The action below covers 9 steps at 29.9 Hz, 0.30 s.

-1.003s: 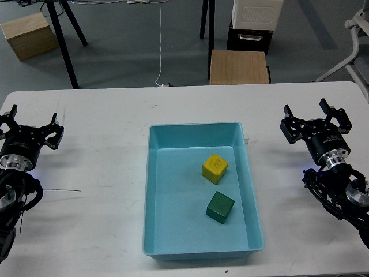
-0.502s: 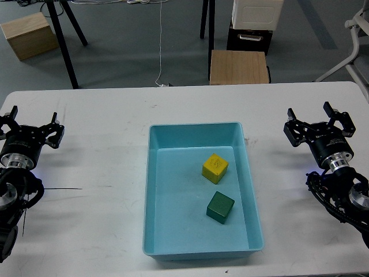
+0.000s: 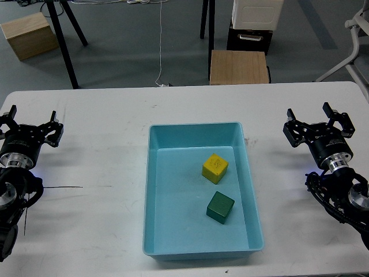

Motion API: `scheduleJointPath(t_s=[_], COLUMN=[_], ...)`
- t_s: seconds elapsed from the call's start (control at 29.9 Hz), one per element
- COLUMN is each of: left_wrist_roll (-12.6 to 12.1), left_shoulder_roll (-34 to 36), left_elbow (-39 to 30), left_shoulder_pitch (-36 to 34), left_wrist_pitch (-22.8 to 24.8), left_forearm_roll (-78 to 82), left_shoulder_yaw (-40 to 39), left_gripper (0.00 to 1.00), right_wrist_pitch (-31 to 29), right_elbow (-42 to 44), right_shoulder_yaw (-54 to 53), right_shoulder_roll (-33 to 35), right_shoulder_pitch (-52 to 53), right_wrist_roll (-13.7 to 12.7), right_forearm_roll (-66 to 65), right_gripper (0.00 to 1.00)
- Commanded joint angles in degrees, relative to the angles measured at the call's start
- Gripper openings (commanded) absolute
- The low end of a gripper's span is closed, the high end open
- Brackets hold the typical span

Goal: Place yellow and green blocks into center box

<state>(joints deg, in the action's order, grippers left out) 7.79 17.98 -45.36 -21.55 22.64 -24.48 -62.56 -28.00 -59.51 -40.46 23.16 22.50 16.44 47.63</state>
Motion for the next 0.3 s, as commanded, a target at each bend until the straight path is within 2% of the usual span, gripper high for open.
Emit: scheduleJointPath(t_s=[0.0,0.27], left_wrist_roll=[0.8,1.0], left_shoulder_roll=[0.0,0.0], left_elbow=[0.0,0.0], left_shoulder_pitch=[0.1,0.2], left_wrist_pitch=[0.1,-0.2], left_forearm_roll=[0.0,-0.1], left_shoulder_yaw=[-0.1,0.0], left_gripper=[1.0,1.0], right_wrist_pitch=[0.0,0.0], right_elbow=[-0.1,0.0], right_shoulder_yaw=[0.0,0.0], right_shoulder_roll=[0.0,0.0], right_shoulder_pitch=[-0.1,-0.3], right_wrist_roll=[0.1,0.1], right_forearm_roll=[0.0,-0.1], right_gripper=[0.99,0.99])
